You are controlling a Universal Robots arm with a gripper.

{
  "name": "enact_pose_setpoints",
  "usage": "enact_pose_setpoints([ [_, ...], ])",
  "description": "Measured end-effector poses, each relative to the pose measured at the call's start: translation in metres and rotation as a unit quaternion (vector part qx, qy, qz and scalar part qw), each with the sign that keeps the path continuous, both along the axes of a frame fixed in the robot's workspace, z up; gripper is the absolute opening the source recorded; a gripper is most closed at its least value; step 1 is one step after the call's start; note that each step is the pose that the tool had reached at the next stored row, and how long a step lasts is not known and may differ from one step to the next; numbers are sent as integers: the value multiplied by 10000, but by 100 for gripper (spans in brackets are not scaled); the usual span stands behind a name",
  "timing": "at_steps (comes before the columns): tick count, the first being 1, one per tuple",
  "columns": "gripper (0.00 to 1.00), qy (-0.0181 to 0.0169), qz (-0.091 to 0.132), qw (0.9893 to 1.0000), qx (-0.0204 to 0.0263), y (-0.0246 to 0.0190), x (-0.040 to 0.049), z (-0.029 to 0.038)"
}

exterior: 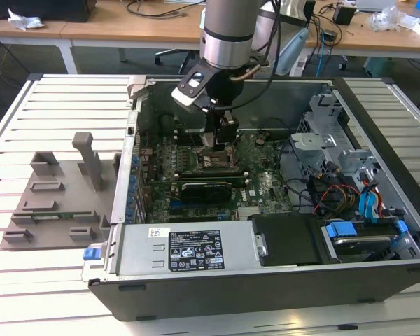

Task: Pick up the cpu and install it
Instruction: 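Place the cpu into insertion slot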

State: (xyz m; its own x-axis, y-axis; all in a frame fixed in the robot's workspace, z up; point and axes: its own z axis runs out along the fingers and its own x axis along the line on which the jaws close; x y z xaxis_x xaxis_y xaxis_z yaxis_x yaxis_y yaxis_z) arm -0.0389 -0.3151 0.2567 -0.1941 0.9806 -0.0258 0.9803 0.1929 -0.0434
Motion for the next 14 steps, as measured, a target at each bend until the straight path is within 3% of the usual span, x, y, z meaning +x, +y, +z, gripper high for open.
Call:
enact_pose_setpoints([
  [4,55,0,-304,9995,0,0,0,-2],
  [7,55,0,-578,9983,-2,0,0,-4],
  [9,55,0,-618,9981,-8,0,0,-3],
  [13,55,-6,-784,9969,-103,0,0,-7],
  [14,55,-6,-814,9966,-105,0,0,-7],
])
